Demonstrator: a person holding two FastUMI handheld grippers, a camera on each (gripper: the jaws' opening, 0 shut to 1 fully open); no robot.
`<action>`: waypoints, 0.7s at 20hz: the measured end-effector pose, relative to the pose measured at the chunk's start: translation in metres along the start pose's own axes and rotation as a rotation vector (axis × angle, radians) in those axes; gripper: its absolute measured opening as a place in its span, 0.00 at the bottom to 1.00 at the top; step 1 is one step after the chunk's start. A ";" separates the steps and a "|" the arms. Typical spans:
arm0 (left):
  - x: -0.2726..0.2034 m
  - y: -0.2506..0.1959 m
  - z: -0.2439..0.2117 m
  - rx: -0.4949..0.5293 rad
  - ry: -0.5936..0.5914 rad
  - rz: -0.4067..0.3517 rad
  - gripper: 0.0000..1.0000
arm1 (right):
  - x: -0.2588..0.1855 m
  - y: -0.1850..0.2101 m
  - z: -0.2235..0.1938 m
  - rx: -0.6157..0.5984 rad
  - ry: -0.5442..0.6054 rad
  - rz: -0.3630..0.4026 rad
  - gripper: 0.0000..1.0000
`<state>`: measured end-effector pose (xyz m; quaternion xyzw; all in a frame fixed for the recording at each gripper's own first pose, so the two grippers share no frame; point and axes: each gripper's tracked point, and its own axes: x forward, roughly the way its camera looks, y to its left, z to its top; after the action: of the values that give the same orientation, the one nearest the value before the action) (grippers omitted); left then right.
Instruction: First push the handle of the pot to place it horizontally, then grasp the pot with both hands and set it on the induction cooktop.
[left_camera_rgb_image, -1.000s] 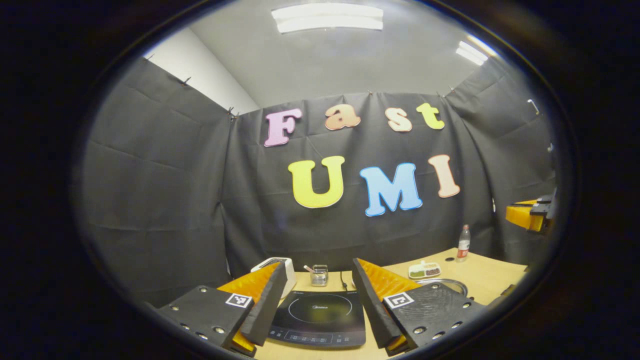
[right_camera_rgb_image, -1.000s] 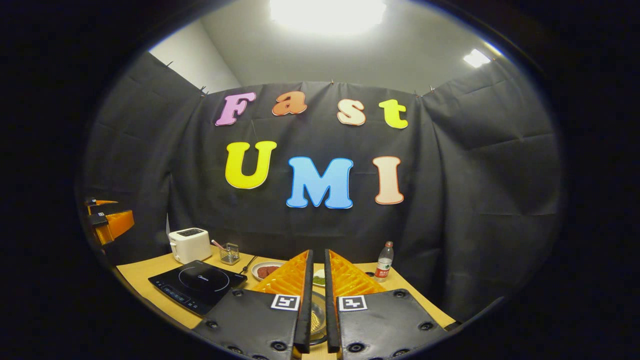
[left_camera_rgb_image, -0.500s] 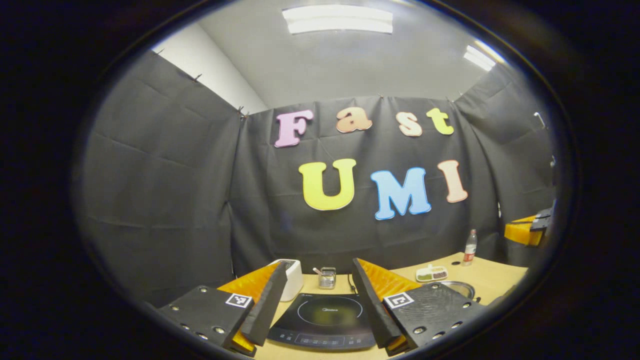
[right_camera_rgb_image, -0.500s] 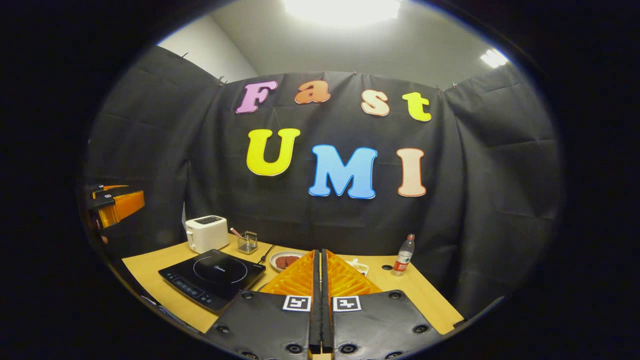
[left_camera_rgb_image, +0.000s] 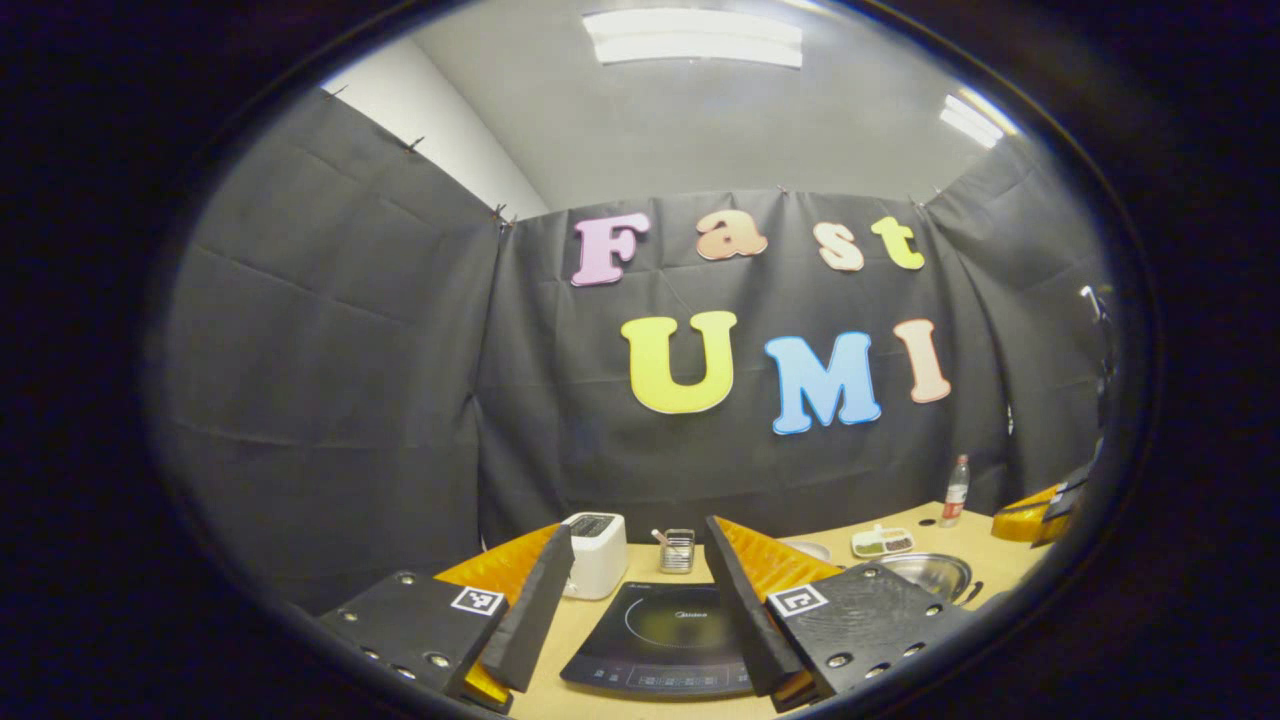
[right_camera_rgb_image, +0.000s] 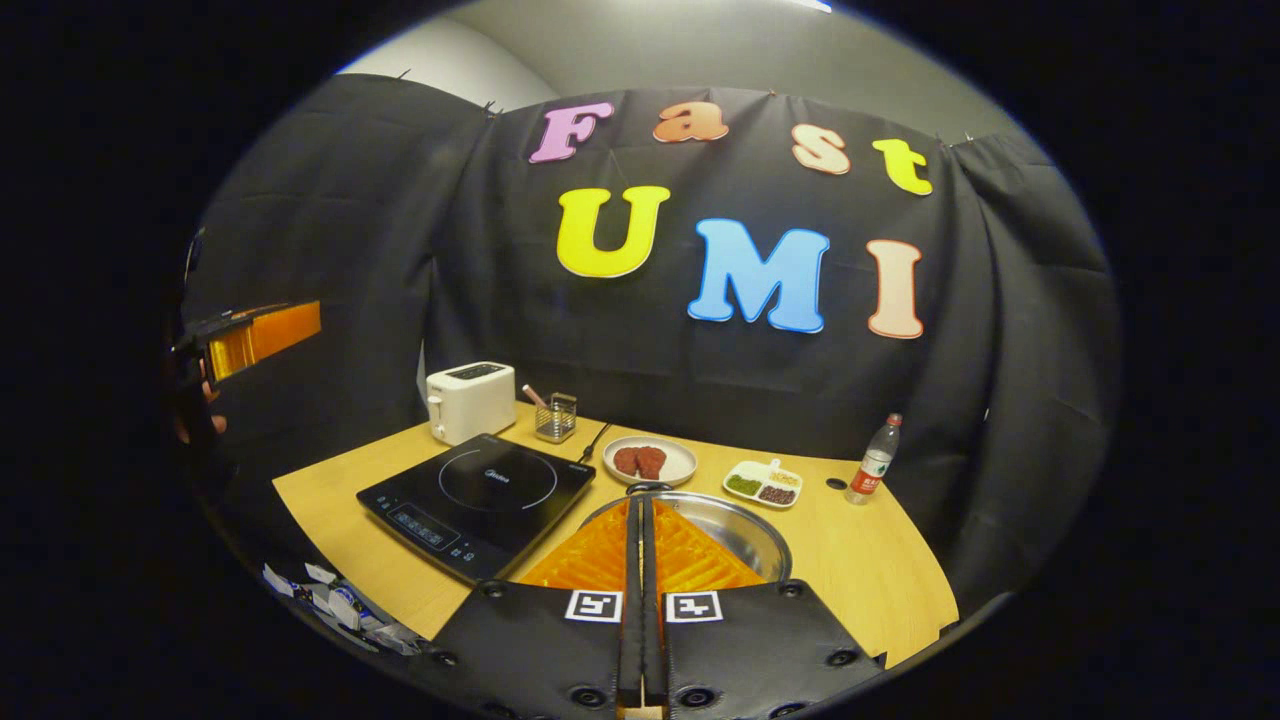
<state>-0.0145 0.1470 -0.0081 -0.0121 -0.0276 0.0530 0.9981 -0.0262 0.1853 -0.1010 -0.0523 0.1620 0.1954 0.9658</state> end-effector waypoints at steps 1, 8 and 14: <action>0.001 0.002 0.000 0.001 0.001 0.002 0.78 | 0.002 0.003 -0.008 -0.009 0.021 0.017 0.02; 0.013 0.000 -0.009 0.010 0.021 0.060 0.80 | 0.021 0.017 -0.061 -0.051 0.160 0.154 0.02; 0.032 -0.029 -0.017 0.015 0.045 0.067 0.80 | 0.033 0.013 -0.109 -0.088 0.280 0.246 0.02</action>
<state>0.0213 0.1208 -0.0224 -0.0065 -0.0041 0.0865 0.9962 -0.0348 0.1912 -0.2153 -0.1009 0.2914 0.3095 0.8995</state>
